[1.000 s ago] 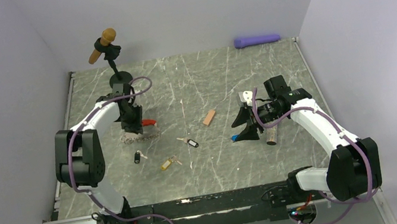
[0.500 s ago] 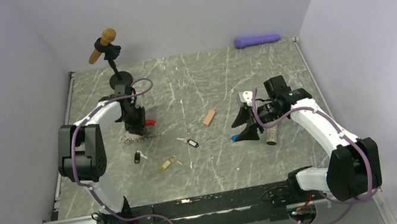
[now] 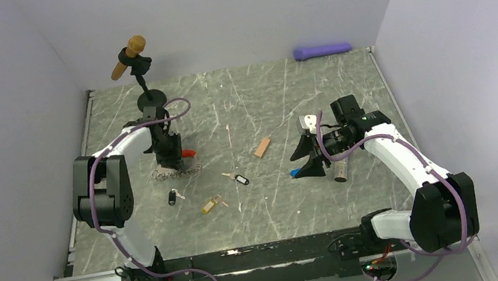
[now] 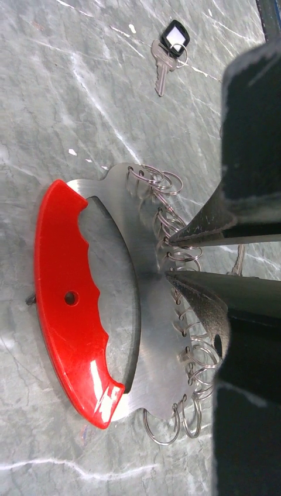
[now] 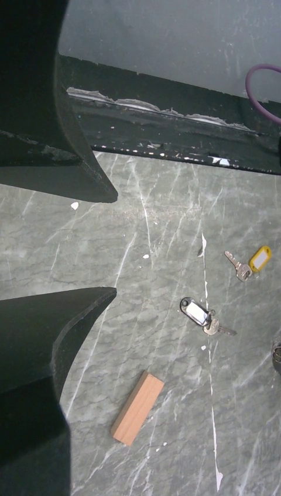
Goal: Put the keys on the keyring
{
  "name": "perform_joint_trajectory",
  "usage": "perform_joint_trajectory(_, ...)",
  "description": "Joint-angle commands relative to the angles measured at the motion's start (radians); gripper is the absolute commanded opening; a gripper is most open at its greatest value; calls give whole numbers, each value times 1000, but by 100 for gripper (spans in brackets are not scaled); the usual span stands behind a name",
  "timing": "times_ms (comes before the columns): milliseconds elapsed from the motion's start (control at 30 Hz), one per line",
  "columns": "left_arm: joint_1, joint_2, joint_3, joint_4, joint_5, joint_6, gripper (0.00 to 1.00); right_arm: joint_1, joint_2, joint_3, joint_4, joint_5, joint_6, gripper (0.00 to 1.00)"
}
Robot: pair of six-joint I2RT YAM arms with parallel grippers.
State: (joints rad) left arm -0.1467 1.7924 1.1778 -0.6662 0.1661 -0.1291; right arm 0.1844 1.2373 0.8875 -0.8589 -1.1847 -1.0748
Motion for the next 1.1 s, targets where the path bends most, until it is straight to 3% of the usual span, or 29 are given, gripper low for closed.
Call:
perform_joint_trajectory(0,17,-34,7,19,29,-18,27,5,-18,33,-4,-41,-39,60)
perform_joint_trajectory(467,34,-20,6,17,56,-16,21,11,-15,33,-3,-36,-41,60)
perform_joint_trajectory(1067,14,1,0,-33,30,0,21,13,-19,33,-3,-30,-43,60)
